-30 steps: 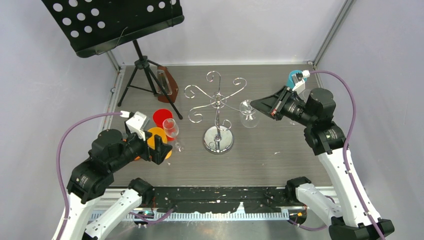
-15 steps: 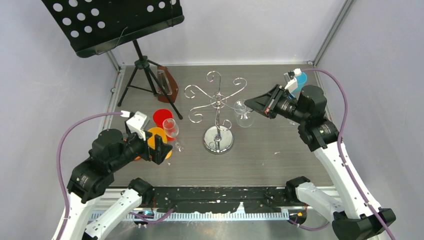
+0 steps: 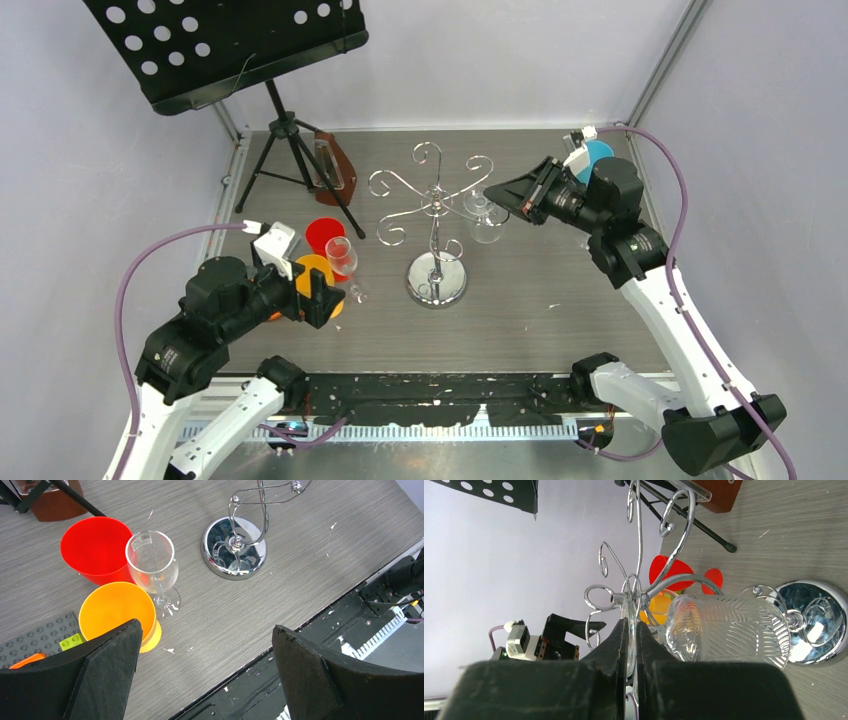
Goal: Take the wine glass off the wine glass rack
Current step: Pick up the wine glass from the wine rack.
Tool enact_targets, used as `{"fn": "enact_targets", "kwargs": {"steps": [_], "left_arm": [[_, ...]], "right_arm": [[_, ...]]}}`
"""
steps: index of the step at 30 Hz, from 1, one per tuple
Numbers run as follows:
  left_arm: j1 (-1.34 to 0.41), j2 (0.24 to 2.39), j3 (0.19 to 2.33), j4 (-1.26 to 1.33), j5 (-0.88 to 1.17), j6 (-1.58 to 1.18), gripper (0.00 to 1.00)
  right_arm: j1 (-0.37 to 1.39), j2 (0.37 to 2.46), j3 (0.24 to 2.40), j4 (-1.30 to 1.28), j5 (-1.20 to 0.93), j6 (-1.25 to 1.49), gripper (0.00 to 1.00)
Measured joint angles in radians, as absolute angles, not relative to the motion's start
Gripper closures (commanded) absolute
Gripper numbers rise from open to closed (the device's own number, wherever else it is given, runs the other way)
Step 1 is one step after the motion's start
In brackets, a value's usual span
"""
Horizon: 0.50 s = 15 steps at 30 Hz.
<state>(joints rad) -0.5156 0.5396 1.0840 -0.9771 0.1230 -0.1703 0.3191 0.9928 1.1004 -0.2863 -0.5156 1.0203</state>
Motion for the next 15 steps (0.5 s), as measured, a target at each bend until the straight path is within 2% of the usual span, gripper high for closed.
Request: {"fn": "enact_targets", "kwargs": {"steps": [15], "left_arm": [[-0.516,0.54,1.084,-0.979,0.113,-0.17,0.01]], "right_arm": [[0.316,1.04,1.124,-0.26,-0.443,1.028,0.94]]}}
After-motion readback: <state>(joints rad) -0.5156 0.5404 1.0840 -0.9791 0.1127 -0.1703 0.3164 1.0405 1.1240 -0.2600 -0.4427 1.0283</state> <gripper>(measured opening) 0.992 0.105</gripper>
